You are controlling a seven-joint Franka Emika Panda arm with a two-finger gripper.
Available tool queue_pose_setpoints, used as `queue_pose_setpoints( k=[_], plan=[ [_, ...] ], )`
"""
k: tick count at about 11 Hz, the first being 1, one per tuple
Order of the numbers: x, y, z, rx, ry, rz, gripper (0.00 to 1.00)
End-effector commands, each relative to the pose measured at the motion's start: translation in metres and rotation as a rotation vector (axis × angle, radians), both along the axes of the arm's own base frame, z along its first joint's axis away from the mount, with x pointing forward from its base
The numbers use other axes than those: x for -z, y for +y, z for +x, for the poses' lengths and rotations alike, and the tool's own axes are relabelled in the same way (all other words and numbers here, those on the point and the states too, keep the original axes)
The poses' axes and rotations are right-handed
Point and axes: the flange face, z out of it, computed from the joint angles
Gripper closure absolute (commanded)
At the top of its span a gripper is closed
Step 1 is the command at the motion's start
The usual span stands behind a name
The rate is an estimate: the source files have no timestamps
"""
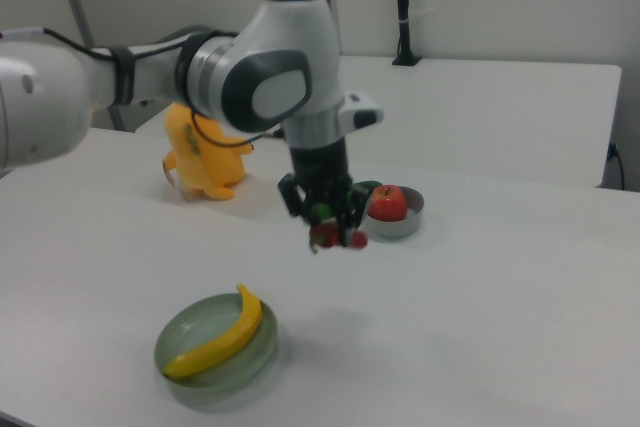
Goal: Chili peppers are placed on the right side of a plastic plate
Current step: 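Lift the chili pepper and carry it beside the banana plate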
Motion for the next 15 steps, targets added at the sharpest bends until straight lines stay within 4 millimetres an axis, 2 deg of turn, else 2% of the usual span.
queue_pose_setpoints(
  k=[1,3,5,12,13,15],
  plan=[
    [0.028,0.015,-0.054,-0.081,0.112,0.005,0.68],
    [0.051,0.013,-0.080,-0.156,0.171,0.033,0.68],
    [0.069,0.010,-0.096,-0.195,0.199,0.051,0.68],
    [0.149,0.017,-0.119,-0.265,0.092,0.015,0.69],
    [0.157,0.011,-0.126,-0.288,0.092,0.017,0.69],
    [0.160,0.006,-0.128,-0.305,0.098,0.022,0.69]
  ],
)
